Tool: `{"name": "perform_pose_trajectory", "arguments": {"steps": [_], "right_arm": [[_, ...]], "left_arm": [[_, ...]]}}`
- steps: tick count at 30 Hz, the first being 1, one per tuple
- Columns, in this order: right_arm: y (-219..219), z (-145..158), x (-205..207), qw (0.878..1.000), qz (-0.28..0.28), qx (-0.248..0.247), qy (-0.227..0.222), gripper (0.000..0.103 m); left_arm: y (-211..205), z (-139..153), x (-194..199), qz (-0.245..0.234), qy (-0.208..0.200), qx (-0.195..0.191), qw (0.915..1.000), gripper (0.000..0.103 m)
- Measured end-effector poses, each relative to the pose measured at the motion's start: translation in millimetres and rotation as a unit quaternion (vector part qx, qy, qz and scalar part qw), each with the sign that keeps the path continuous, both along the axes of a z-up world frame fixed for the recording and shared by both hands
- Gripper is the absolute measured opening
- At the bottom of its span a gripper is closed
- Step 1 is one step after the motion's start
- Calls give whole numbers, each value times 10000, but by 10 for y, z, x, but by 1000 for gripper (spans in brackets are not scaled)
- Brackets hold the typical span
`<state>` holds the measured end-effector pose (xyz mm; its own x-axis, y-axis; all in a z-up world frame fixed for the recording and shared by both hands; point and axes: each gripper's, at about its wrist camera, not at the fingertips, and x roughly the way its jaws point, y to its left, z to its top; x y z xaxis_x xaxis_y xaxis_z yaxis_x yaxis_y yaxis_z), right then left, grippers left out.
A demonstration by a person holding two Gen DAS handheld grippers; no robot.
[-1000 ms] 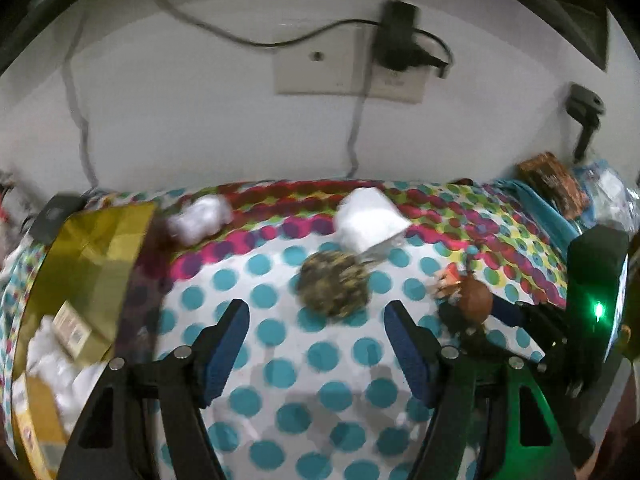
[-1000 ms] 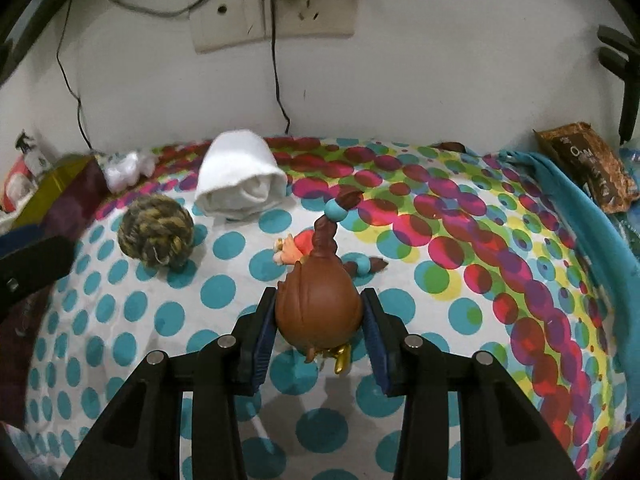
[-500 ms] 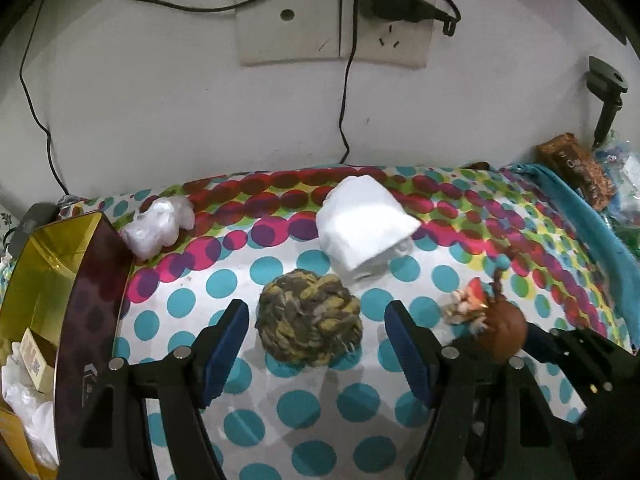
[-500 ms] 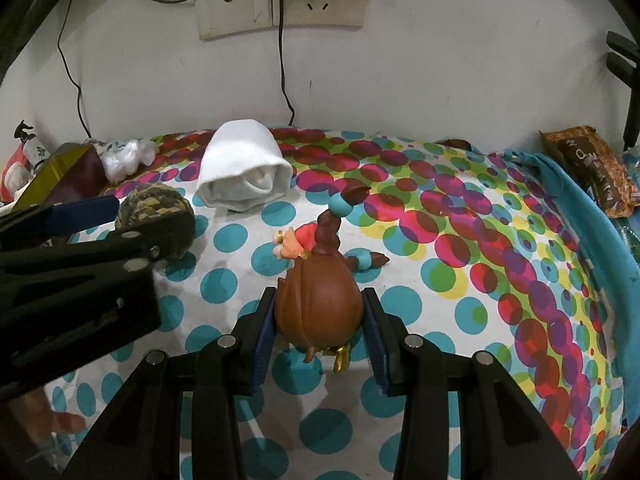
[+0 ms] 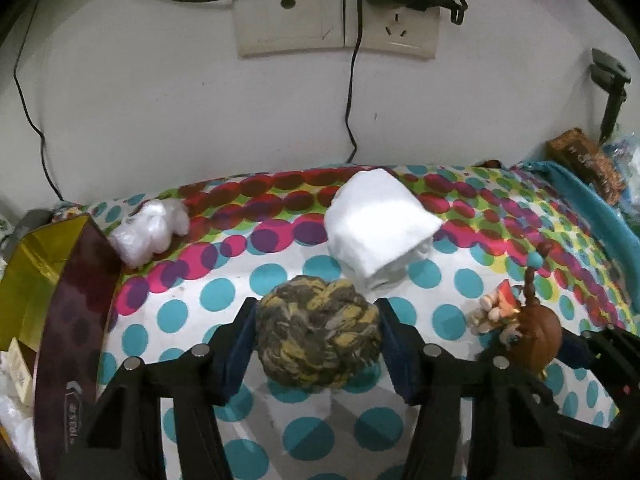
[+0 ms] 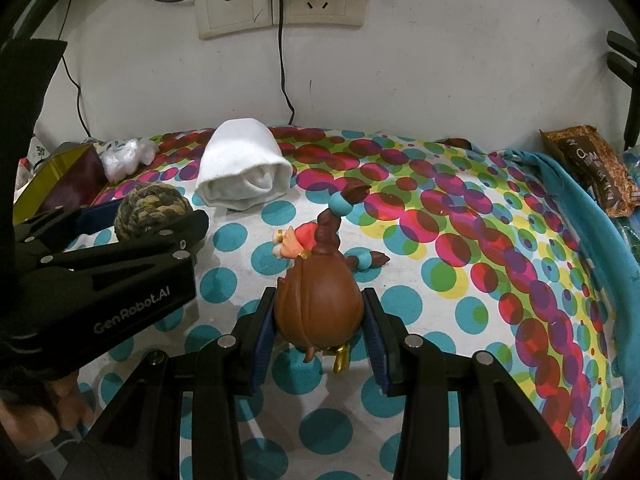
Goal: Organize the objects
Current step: 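Grasp the braided rope ball with the left tool while the right tool holds the brown doll, then carry the rope ball into the gold tray and open the left tool while the right tool holds the doll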
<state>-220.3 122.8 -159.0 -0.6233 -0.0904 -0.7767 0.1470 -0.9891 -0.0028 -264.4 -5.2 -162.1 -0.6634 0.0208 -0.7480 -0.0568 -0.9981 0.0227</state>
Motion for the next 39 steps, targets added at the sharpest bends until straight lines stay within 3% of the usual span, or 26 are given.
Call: {"name": "perform_pose_trajectory", "arguments": {"steps": [7, 13, 24, 29, 32, 35, 39], "right_arm": [[-17, -15, -2, 10000, -4, 30, -14, 38], [-12, -15, -8, 10000, 0, 26, -23, 38], [-8, -25, -10, 10000, 1, 76, -17, 38], [-17, -26, -12, 9999, 0, 115, -11, 38], [-18, -26, -12, 9999, 1, 168, 1, 38], [-31, -24, -17, 9998, 0, 197, 2, 38], [-33, -24, -13, 9997, -1, 228, 8, 39]], "left_arm": [[-64, 14, 2, 61, 11, 62, 10000, 58], [-78, 7, -2, 450, 71, -160, 9988, 58], [-90, 43, 67, 724, 277, -367, 9963, 58], [-180, 55, 109, 888, 322, -238, 9952, 58], [-203, 44, 196, 827, 278, -463, 9951, 58], [-277, 125, 307, 751, 269, -438, 9959, 58], [-404, 442, 464, 721, 500, -417, 9953, 58]]}}
